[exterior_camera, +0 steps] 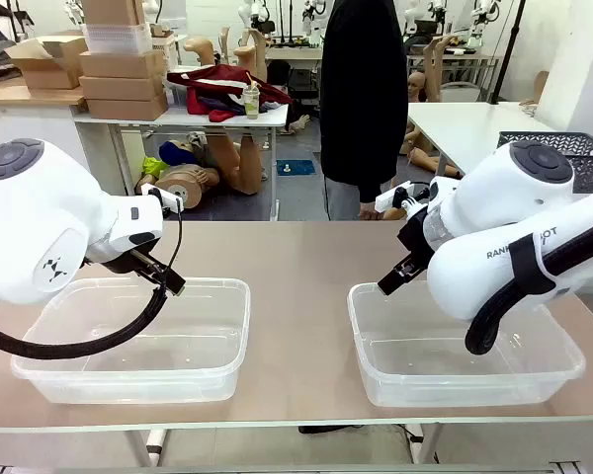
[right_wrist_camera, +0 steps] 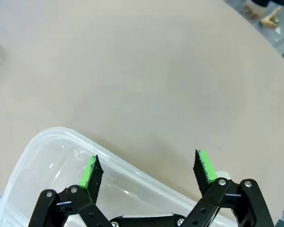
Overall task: Sort the waste into each basket.
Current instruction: Pick up the Organizing box on the left side of the table and lift it.
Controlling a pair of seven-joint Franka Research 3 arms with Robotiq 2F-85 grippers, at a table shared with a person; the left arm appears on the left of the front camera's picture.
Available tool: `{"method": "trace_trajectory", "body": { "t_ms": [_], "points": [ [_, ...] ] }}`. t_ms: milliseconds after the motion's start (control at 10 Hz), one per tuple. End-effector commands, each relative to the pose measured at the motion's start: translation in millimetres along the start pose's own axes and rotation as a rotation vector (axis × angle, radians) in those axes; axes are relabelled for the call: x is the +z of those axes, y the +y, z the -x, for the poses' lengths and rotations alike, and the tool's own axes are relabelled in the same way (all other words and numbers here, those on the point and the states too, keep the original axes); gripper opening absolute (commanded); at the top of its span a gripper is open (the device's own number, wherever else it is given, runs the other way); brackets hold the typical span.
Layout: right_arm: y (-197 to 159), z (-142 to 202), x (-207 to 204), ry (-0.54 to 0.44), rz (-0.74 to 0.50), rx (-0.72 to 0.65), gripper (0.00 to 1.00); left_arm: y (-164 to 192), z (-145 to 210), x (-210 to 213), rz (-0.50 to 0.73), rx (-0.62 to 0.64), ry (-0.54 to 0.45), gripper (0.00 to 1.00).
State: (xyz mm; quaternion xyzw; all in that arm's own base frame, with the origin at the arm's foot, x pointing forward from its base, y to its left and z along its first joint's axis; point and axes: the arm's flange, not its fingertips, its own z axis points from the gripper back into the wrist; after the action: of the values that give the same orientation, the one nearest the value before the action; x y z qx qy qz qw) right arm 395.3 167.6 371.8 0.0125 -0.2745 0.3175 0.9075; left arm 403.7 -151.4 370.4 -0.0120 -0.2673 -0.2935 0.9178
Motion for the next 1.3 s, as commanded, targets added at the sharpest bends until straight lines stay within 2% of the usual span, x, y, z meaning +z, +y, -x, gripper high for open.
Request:
{"method": "trace_trajectory", "body": {
  "t_ms": [0,800,900,1000,1100,1200],
  "points": [
    [0.0,0.0,0.0,0.0,0.0,0.0,1.0,0.0,0.0,0.0,0.0,0.0,0.0,1.0],
    [0.0,0.0,0.0,0.0,0.0,0.0,1.0,0.1,0.0,0.0,0.0,0.0,0.0,1.0],
    [-0.6,5.6,28.5,0.006,-0.042,-0.043,1.0,-2.4,-8.7,28.8,0.01,-0.068,0.03,1.0],
    [1.2,20.3,67.6,-0.031,-0.092,-0.102,1.0,-2.6,-16.9,68.4,-0.036,0.077,0.021,1.0],
    [11.3,43.1,105.0,-0.076,-0.084,-0.116,1.0,-2.4,-13.7,111.0,-0.032,0.103,-0.045,1.0],
    [27.4,65.6,133.8,-0.107,-0.083,-0.097,1.0,-2.3,-0.8,143.4,-0.047,0.077,-0.091,1.0]
  ]
}}
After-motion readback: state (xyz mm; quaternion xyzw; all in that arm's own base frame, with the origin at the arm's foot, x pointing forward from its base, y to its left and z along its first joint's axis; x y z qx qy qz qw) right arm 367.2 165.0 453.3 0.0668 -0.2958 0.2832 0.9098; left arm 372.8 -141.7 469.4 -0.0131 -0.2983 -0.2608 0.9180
